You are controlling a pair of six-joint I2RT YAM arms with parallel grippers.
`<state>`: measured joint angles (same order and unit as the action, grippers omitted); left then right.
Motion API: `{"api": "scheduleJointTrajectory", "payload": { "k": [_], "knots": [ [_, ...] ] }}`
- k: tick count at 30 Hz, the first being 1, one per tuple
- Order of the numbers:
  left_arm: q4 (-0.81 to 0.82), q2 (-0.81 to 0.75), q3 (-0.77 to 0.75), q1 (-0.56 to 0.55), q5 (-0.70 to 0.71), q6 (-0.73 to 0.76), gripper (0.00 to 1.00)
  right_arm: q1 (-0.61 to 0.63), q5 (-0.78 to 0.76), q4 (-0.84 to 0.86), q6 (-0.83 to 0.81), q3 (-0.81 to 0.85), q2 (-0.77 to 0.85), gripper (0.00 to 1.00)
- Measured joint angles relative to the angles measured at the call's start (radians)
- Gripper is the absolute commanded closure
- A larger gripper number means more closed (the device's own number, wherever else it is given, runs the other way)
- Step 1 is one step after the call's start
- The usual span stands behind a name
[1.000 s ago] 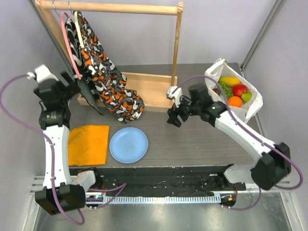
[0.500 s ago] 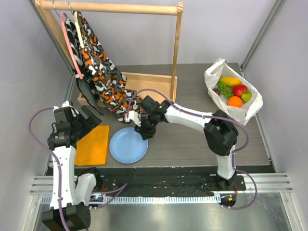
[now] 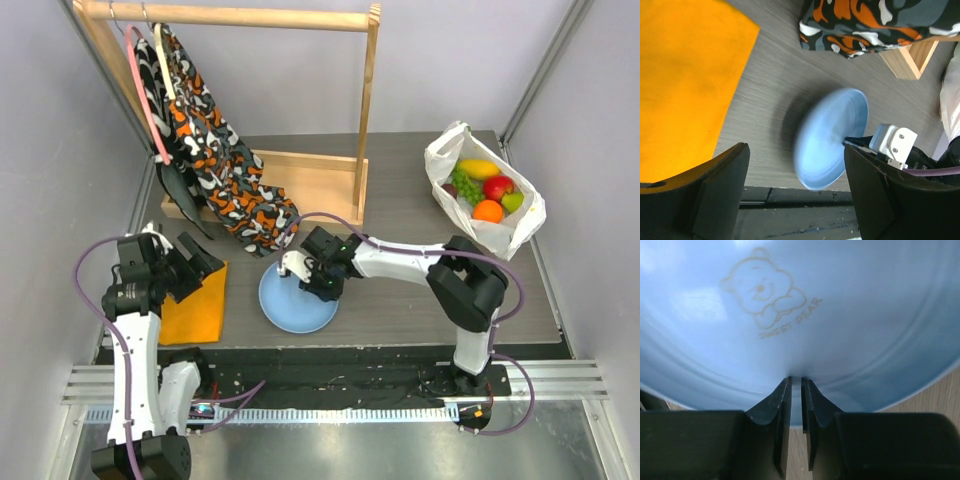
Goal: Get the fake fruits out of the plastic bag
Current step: Move the plate to the center of the board.
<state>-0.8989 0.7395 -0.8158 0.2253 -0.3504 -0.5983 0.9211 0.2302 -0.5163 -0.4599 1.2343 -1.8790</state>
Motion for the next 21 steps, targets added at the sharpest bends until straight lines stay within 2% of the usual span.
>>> {"api": "scheduleJointTrajectory", "payload": {
  "k": [8,18,21],
  "knots": [
    [-0.002,0.003,0.02,-0.017,-0.089,0.005,0.23,-0.002,-0.062,-0.049,-0.006,-0.094,0.14,0.78],
    [0.004,0.023,0.016,-0.151,-0.137,0.069,0.23,-0.049,-0.124,-0.126,-0.066,-0.206,0.233,0.79],
    [0.005,0.026,0.0,-0.208,-0.151,0.11,0.22,-0.065,-0.141,-0.189,-0.077,-0.224,0.288,0.74]
  ]
}}
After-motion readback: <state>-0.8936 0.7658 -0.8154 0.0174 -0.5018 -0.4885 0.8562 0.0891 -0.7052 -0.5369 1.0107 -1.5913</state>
